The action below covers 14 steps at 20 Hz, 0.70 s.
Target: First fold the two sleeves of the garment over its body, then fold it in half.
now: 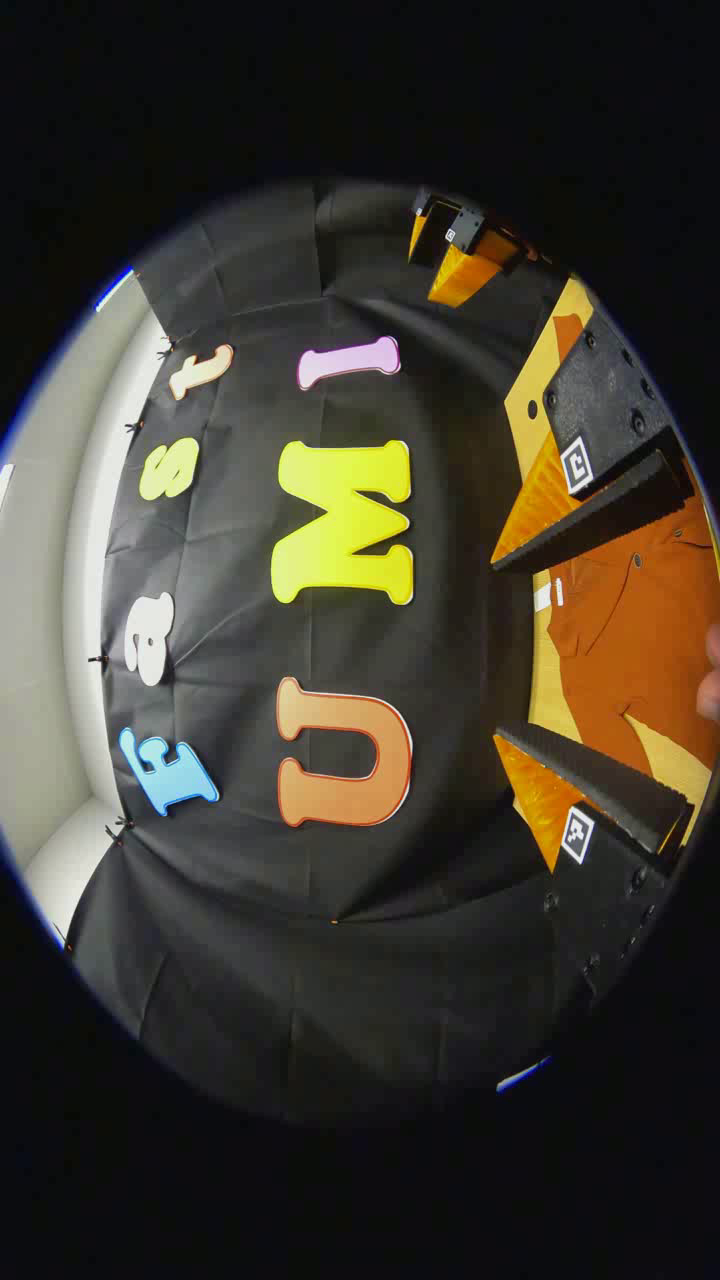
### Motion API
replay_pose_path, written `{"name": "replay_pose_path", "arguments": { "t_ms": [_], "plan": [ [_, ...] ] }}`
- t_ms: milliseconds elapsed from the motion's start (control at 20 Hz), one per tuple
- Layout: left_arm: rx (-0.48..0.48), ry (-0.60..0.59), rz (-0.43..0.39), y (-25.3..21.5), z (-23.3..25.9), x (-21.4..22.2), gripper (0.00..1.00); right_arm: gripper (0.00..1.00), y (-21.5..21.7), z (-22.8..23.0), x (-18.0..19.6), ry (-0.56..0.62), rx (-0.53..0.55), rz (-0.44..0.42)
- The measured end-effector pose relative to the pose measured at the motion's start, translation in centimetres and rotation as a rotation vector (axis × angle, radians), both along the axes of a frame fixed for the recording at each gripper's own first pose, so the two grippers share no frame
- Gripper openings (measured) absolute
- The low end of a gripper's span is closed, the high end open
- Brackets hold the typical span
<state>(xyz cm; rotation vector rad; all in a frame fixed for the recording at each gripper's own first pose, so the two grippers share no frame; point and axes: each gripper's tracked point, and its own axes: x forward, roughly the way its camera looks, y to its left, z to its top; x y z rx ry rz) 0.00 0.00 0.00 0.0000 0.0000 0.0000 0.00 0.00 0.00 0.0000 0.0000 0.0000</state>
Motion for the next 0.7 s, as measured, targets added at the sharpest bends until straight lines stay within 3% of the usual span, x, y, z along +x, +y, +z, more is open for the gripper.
{"name": "replay_pose_path", "arguments": {
  "t_ms": [700],
  "plan": [
    [0.021,0.003,0.006,0.8,0.5,0.5,0.97,0.94,-3.1,-1.0,1.0,0.042,-0.006,-0.028]
  ]
}}
